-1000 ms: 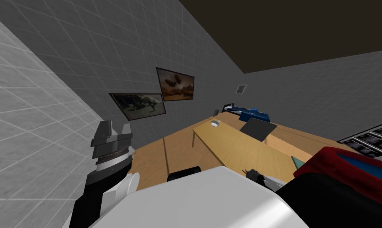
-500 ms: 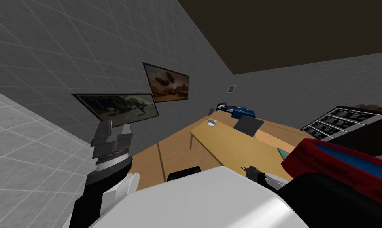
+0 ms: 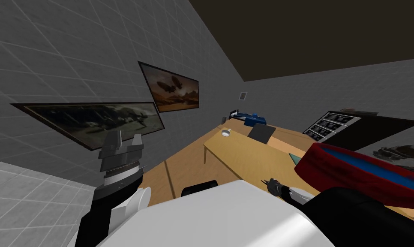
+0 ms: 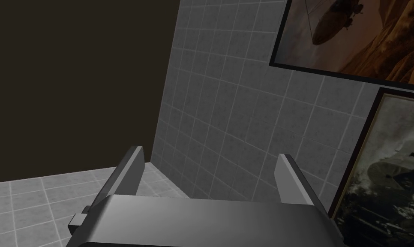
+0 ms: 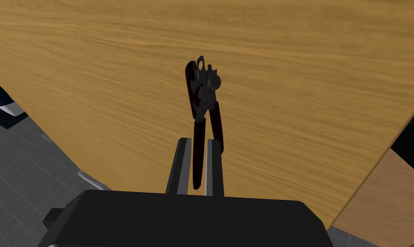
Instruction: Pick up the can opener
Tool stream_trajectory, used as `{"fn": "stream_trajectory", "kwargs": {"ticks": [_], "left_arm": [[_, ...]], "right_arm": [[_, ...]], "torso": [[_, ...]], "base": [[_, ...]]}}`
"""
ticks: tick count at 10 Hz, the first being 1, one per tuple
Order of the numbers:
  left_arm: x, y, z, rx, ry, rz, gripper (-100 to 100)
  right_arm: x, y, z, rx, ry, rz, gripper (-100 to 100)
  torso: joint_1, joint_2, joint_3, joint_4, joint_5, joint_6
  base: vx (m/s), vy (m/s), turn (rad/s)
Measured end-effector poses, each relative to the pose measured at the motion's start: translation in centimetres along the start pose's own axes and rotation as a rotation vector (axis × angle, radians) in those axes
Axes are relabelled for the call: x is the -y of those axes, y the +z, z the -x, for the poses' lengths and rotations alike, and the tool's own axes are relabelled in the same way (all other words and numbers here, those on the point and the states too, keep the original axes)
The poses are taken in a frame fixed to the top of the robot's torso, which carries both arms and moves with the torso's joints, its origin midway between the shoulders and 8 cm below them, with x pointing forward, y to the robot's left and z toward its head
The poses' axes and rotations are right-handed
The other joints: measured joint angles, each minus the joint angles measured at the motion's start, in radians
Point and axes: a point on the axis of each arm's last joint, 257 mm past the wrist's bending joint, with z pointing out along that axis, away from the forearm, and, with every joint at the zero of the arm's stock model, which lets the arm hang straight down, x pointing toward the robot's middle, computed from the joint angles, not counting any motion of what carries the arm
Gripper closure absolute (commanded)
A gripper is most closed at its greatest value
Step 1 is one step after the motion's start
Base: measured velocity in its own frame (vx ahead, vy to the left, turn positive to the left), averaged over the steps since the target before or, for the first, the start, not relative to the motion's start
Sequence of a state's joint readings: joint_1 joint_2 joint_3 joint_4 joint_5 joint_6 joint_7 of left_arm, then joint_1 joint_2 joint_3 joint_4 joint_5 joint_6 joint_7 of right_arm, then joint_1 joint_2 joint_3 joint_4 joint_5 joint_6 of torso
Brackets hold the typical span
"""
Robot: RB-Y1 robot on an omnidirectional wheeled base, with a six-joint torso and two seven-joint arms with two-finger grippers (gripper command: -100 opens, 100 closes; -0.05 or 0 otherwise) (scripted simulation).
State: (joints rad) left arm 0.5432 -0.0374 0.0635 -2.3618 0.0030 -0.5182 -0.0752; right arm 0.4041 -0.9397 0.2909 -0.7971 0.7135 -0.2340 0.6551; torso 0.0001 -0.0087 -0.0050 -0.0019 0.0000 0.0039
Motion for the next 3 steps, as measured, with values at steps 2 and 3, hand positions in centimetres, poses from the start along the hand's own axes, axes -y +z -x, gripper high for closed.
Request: {"fn": "stream_trajectory", "kwargs": {"ticks": [2, 3], "left_arm": [[0.0, 0.0, 0.0, 0.0, 0.0, 0.0, 0], [0.01, 0.01, -0.01, 0.0, 0.0, 0.0, 0]], "right_arm": [[0.01, -0.15, -0.06, 0.011, -0.034, 0.016, 100], [-0.1, -0.18, -0.08, 0.013, -0.037, 0.02, 0]], "torso": [[0.0, 0.002, 0.001, 0.001, 0.0, -0.001], [-0.001, 0.004, 0.002, 0.001, 0.0, -0.003]], "base": [[0.065, 0.041, -0.128], [0.006, 0.007, 0.008]]}}
